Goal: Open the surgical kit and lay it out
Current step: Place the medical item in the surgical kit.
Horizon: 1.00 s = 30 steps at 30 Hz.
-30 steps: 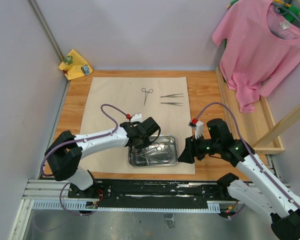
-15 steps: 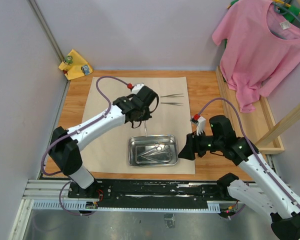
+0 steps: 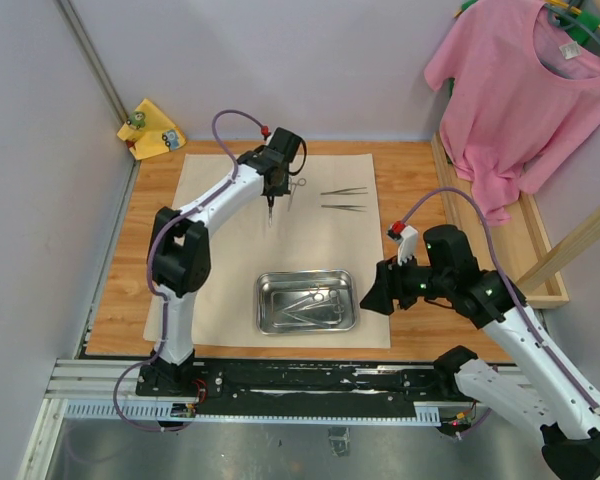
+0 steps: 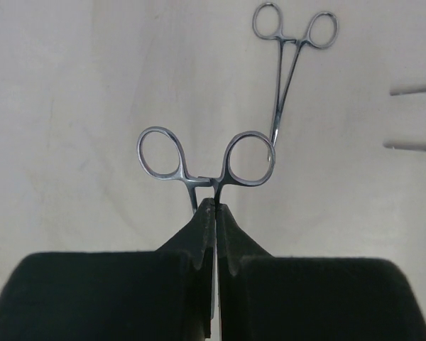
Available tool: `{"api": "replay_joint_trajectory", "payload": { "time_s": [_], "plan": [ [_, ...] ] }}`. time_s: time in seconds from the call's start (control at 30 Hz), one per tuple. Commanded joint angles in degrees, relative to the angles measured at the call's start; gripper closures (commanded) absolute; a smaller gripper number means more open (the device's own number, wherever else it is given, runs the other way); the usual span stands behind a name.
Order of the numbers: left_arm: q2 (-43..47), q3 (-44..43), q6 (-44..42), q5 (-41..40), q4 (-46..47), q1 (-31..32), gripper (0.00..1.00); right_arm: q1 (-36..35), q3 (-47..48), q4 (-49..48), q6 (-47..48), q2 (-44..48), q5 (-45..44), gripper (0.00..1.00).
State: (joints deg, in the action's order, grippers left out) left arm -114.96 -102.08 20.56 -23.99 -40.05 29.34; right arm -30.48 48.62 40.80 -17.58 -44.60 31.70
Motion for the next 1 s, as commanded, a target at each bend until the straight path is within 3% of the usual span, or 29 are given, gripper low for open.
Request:
{"api": "replay_joint_trajectory", "payload": {
  "time_s": [0.0,0.27,0.53,0.97],
  "plan": [
    [-6.3,-6.0,-6.4,-0.2,2.1,-1.3,1.0,-0.2,2.1,2.6,2.3,0.0,-4.3,0.4],
    [-14.5,-15.1,-9.8,4.4,2.5,-7.4,1.0,0.1,2.1,1.2,2.1,-2.7,-6.4,0.39],
    [-23.8,-26.1,-12.7,7.2,-0.1,-8.6,1.0,0.5,-0.3,-3.4,0.8,-6.6,-5.6,0.39],
    [-29.7,-30.1,-12.8,8.3,-0.1,-10.0,0.99,1.0,-1.9,-7.3,0.5,-11.7,-4.1,0.4]
  ]
}}
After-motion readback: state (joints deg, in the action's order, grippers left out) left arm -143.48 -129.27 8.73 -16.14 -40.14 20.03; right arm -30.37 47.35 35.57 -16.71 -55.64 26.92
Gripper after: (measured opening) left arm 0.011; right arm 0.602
